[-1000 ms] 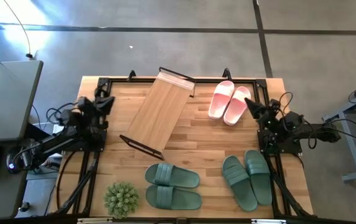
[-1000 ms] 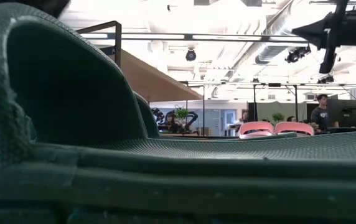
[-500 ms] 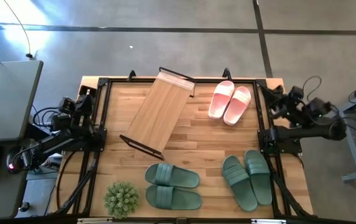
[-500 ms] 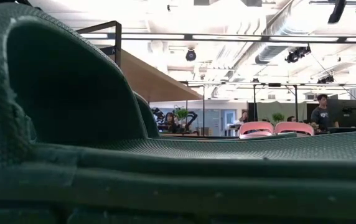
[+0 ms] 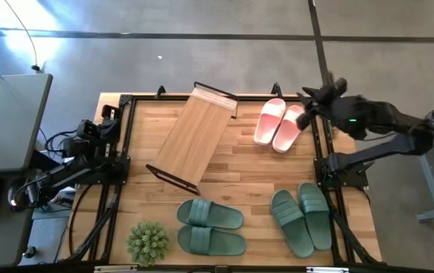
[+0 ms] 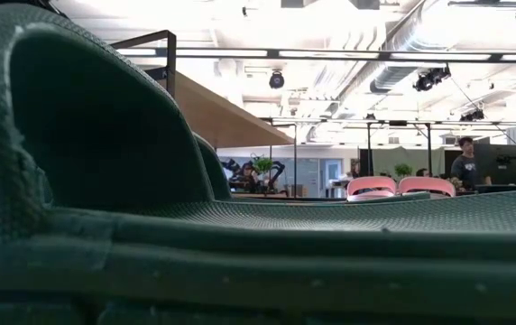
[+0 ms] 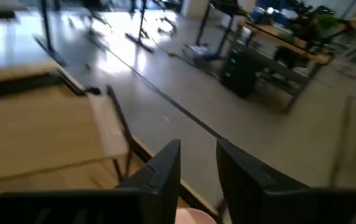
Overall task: Pick and place slides into the shelf
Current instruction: Put the pink slide under the shelf
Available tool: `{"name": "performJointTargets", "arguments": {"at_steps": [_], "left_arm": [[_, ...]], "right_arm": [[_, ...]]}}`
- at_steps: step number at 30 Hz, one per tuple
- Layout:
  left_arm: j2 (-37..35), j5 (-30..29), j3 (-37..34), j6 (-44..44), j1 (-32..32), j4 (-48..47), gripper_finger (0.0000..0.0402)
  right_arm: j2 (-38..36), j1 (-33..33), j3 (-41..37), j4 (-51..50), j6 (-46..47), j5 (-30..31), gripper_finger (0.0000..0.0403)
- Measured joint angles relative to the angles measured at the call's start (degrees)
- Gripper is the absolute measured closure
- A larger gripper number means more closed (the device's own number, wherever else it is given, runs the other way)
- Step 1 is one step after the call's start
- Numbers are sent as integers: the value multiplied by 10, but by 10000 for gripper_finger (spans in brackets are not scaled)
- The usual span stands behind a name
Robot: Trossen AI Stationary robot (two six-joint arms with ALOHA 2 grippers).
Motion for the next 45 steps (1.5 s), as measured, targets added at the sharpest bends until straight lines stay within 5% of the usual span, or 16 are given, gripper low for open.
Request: {"name": "performJointTargets", "arguments": {"at_steps": [6,11,19,27,45], "left_arm": [[0,28,0,0,0,-34,401],[0,48,0,0,0,-55,401],[0,75,0,-4,0,-60,401],[0,105,0,-14,0,-63,401],[0,105,0,-4,0,-63,401]], "right_arm": [[125,0,117,-209,61,-5,279],[216,-27,164,-361,188,-72,279],[305,-135,105,-353,233,-160,279],[369,-239,-11,-142,130,-267,279],[444,-351,-120,5,47,-208,279]]}}
